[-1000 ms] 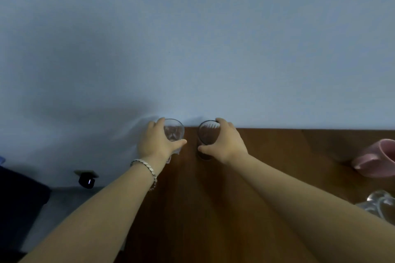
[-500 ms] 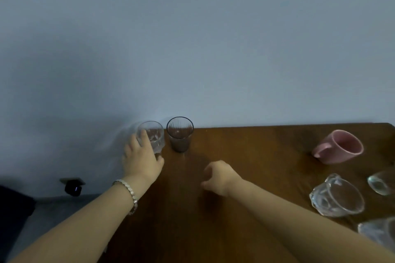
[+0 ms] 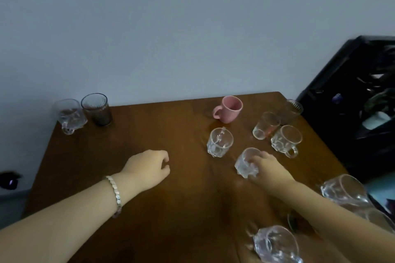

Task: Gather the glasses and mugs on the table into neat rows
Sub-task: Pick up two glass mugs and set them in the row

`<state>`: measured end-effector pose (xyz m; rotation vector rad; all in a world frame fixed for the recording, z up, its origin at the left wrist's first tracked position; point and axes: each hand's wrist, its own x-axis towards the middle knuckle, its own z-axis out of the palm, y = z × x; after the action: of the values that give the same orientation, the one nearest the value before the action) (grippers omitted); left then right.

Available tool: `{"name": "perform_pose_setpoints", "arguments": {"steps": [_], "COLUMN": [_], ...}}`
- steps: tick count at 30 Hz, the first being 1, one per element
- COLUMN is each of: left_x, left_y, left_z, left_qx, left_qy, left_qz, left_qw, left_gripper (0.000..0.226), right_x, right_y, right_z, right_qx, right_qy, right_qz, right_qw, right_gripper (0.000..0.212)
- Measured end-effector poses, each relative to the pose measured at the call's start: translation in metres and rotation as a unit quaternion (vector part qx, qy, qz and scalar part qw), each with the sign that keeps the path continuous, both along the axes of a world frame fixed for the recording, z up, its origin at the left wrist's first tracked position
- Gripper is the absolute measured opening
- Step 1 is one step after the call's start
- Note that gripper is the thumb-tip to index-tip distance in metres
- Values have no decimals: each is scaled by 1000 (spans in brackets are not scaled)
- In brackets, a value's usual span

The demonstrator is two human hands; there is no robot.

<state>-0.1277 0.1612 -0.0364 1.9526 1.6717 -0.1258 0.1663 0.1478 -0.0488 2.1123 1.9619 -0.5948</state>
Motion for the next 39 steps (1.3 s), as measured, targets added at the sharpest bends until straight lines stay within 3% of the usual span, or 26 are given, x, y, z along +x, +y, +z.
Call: {"name": "perform_pose_setpoints", "arguments": {"steps": [3, 6, 8, 10, 13, 18, 21, 25, 28, 30, 33, 36, 39], "left_x": [40, 76, 94, 107, 119, 146, 173, 208, 217, 213, 195, 172, 161], "left_y": [-22, -40, -47, -50, -44, -10, 29, 79, 97, 101, 99, 90, 75], "left_z": [0, 3, 4, 4, 3, -2, -13, -31, -48, -53, -51, -51, -55], "left_qx": [-26, -39, -42, -48, -56, -43, -1, -9, -28, -38, -62, -85, -99], "left_qy": [-27, -46, -46, -39, -19, -14, -7, 75, 109, 104, 114, 70, 3], "left_qz": [28, 46, 54, 64, 85, 127, 155, 203, 211, 187, 41, -66, -6], "left_qw": [999, 997, 997, 996, 995, 991, 988, 976, 971, 976, 991, 992, 995], "left_gripper": [32, 32, 32, 33, 34, 45, 66, 105, 94, 81, 75, 73, 81], "right_x": [41, 55, 56, 57, 64, 92, 110, 127, 133, 134, 134, 128, 116], "right_y": [9, 24, 28, 30, 31, 22, 23, 30, 37, 41, 44, 46, 45], "right_z": [-17, -31, -42, -52, -59, -51, -35, -19, -16, -18, -25, -31, -33], "right_qx": [18, -17, -50, -37, -9, -10, 4, 30, 41, 40, 21, 7, -3], "right_qy": [-5, 86, 173, 203, 196, 206, 205, 201, 206, 212, 223, 220, 203], "right_qz": [-31, -44, -50, -51, -55, -68, -45, -14, -7, -11, -20, -21, -16], "right_qw": [999, 995, 982, 977, 979, 976, 978, 979, 978, 976, 974, 975, 979], "right_gripper": [90, 112, 111, 105, 96, 98, 95, 92, 91, 93, 92, 92, 93]}}
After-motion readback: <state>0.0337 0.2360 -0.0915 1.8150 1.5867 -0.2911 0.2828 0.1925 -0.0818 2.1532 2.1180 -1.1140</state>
